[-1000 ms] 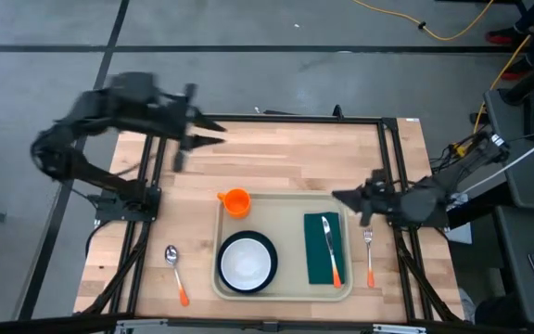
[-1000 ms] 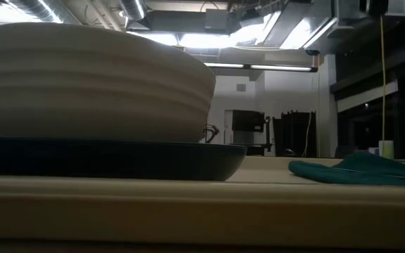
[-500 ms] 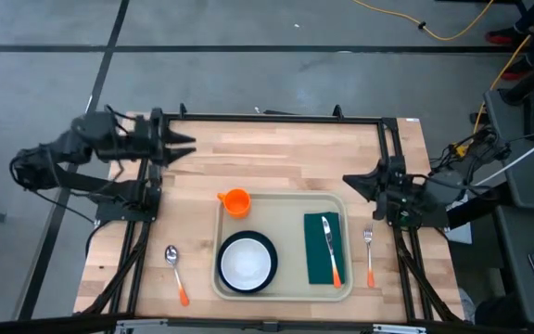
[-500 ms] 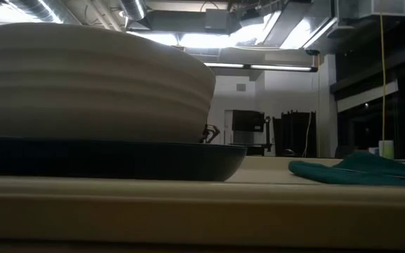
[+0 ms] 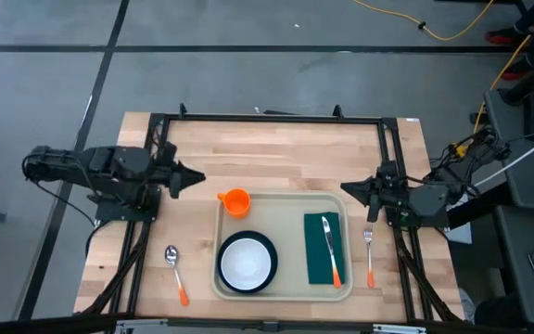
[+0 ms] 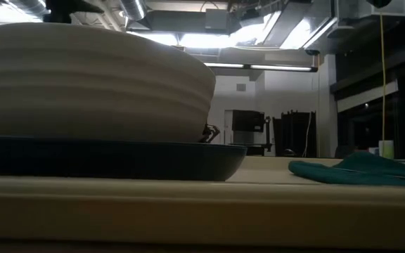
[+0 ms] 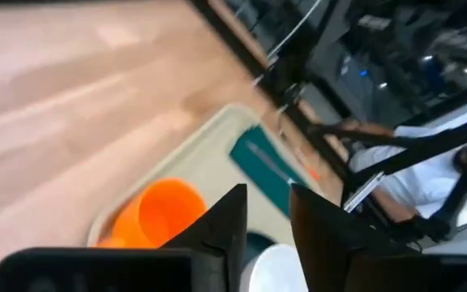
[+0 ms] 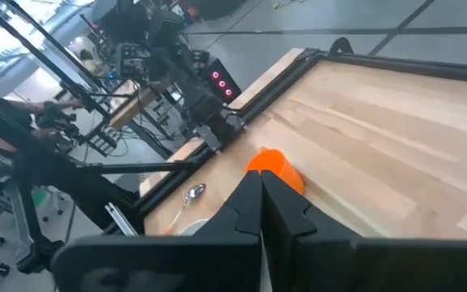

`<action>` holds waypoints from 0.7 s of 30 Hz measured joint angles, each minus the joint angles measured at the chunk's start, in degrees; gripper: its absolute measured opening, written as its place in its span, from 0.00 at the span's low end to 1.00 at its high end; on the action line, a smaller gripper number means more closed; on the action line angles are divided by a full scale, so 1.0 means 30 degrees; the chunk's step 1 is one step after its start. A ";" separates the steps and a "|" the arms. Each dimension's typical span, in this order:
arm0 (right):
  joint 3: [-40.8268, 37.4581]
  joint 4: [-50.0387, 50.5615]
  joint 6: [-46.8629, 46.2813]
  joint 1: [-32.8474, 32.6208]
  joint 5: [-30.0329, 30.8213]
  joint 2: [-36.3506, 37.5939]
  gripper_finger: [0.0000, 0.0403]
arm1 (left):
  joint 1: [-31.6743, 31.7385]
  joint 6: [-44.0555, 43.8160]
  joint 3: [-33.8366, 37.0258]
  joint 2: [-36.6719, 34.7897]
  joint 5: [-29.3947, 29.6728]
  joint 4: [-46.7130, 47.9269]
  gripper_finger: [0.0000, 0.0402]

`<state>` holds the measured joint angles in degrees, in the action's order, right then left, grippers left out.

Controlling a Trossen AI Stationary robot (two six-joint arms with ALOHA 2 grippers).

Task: Set up tray
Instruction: Put the orange spoon on the green napkin to the left of the orange knife

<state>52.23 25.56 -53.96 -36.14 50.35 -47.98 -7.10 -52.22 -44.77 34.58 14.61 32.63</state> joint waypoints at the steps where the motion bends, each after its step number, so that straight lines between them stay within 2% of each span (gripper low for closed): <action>1: 0.0000 0.0216 0.0003 0.0000 0.0005 0.0021 0.00 | -0.0373 -0.0545 0.0015 0.0125 0.0244 0.0298 0.21; 4: 0.0000 0.0709 -0.0128 0.0007 -0.0262 0.0026 0.00 | -0.1457 -0.1888 0.0015 0.0570 0.0030 0.0598 0.16; 6: 0.0000 0.1170 -0.0569 0.0007 -0.0346 0.0031 0.00 | -0.2184 -0.3088 0.0015 0.0938 -0.0990 0.0432 0.12; 11: 0.0000 0.2205 -0.1543 0.0007 -0.1054 0.0041 0.00 | -0.4345 -0.8182 0.0015 0.1929 -0.3029 -0.1360 0.05; 14: 0.0000 0.2246 -0.1482 0.0007 -0.1407 0.0041 0.00 | -0.5526 -1.0273 -0.0034 0.2504 -0.2864 -0.2705 0.02; 21: 0.0000 0.2394 -0.1344 0.0007 -0.1915 0.0048 0.00 | -0.7675 -1.3366 -0.2141 0.4903 -0.2257 -0.2604 0.01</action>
<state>52.23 32.74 -58.00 -36.12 44.60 -47.83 -30.13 -92.32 -51.20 49.29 7.84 24.82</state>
